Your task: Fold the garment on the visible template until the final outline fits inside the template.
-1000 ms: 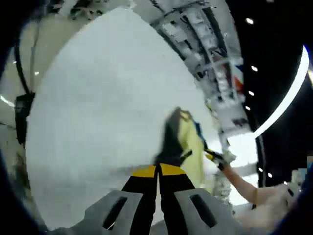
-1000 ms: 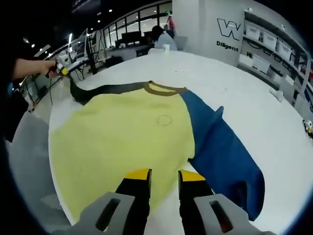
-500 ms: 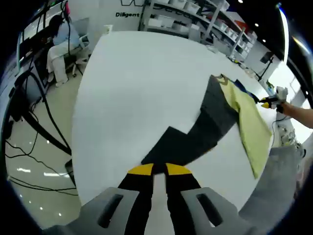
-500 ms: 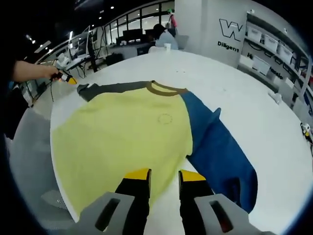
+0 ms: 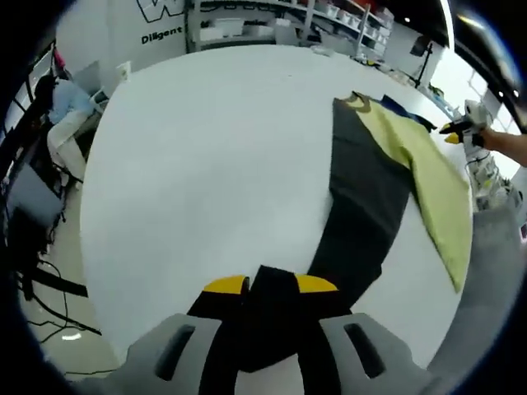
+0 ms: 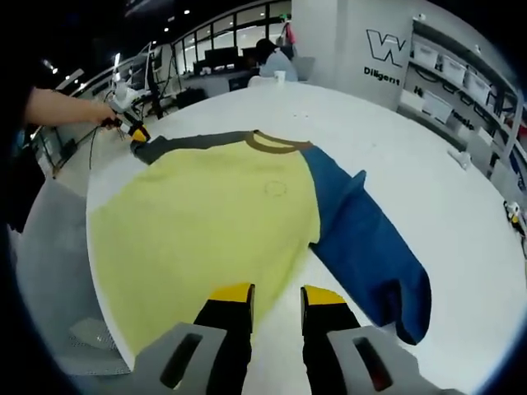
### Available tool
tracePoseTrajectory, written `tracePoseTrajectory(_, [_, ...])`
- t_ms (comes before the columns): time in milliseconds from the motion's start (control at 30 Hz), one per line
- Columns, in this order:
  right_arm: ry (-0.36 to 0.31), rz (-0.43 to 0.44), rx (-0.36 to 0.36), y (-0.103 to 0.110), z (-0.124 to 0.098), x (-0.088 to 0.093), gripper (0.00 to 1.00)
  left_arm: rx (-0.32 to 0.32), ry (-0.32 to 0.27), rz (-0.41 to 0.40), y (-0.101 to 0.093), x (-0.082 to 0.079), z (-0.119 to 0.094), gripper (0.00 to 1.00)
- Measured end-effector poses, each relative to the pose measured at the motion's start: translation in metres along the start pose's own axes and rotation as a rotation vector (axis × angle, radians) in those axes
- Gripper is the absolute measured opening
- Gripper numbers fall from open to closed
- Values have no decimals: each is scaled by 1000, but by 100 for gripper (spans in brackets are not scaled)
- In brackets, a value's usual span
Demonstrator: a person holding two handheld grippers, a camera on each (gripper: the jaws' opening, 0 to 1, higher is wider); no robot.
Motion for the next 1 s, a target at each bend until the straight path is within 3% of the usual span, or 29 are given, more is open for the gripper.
tracePoseTrajectory(100, [-4, 3, -4, 0, 1, 2, 16, 31, 5, -26, -3, -1, -1, 21])
tracePoseTrajectory(167, [-6, 8, -7, 1, 3, 2, 16, 41, 44, 46, -5, 3, -5, 9])
tracePoseTrajectory(300, [-15, 12, -17, 3, 4, 3, 16, 54, -56, -36, -14, -3, -21, 7])
tracePoseTrajectory(400, [-20, 9, -24, 3, 6, 1, 16, 31, -101, -4, -15, -4, -41, 7])
tracePoseTrajectory(433, [-20, 7, -29, 4, 8, 0, 16, 25, -150, 8, -16, -6, -50, 7])
tracePoseTrajectory(533, [-27, -1, -39, 6, 12, -4, 17, 12, -223, -10, -18, -4, -73, 7])
tracePoseTrajectory(633, [-25, -12, -50, 6, 19, -8, 17, 18, -256, 3, -21, 4, -91, 7])
tracePoseTrajectory(833, [-6, -15, -41, -10, 33, -9, 17, 32, -309, 82, -32, 25, -112, 7])
tracePoseTrajectory(1000, [23, -14, -28, -26, 45, -11, 18, 58, -271, 282, -41, 38, -117, 7])
Point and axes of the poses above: the point that each gripper's makers call its tool centre point, and the gripper's own axes: z roughly forward along the fingers, y roughly to its left, x roughly out of its underside, the point moved 8 cm from there along -z, roughly backward along the fingers, and after that the axes turned 2 degrees about z, right-handed, at the moved point
